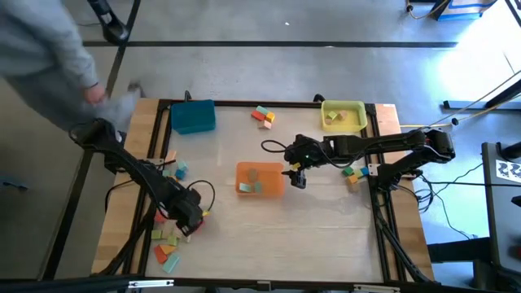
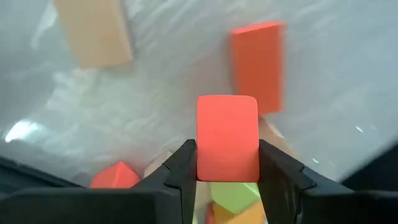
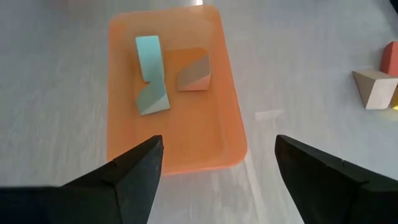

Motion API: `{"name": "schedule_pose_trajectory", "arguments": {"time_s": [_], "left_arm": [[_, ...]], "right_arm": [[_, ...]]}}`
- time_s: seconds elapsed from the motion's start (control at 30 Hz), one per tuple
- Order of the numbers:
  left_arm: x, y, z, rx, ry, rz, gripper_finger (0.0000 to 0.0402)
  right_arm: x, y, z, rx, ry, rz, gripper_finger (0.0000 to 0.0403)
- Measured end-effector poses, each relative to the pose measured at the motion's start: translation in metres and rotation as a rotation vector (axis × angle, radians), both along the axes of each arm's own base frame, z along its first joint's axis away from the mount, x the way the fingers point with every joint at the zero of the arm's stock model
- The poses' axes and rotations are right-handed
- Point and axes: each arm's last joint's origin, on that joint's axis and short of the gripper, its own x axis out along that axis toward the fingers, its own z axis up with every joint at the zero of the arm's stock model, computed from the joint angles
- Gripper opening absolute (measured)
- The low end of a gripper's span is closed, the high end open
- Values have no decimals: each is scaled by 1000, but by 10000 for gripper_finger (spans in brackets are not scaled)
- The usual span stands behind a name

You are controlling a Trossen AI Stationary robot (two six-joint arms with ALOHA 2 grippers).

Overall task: Sort blocks by size
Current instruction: Put the orange triangular block into the orange bin

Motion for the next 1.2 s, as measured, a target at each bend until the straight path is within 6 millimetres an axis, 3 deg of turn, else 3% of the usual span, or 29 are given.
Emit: {"name": "schedule_pose_trajectory", "arguments": {"time_s": [0.27,0.5,0.67,0.9,1.2], "left_arm": [[8,34,34,13,-276,-34,122],[36,75,44,78,-519,-44,120],[61,103,47,173,-697,-77,122],[99,129,38,341,-884,-170,124],[135,134,6,473,-949,-297,125]], "right_arm": [[-7,0,13,11,55,-23,307],[-21,-4,31,-68,35,11,280],[-25,-9,33,-82,41,11,260],[-26,-8,9,-58,46,-16,253],[-31,-8,-29,-10,12,-99,253]]}}
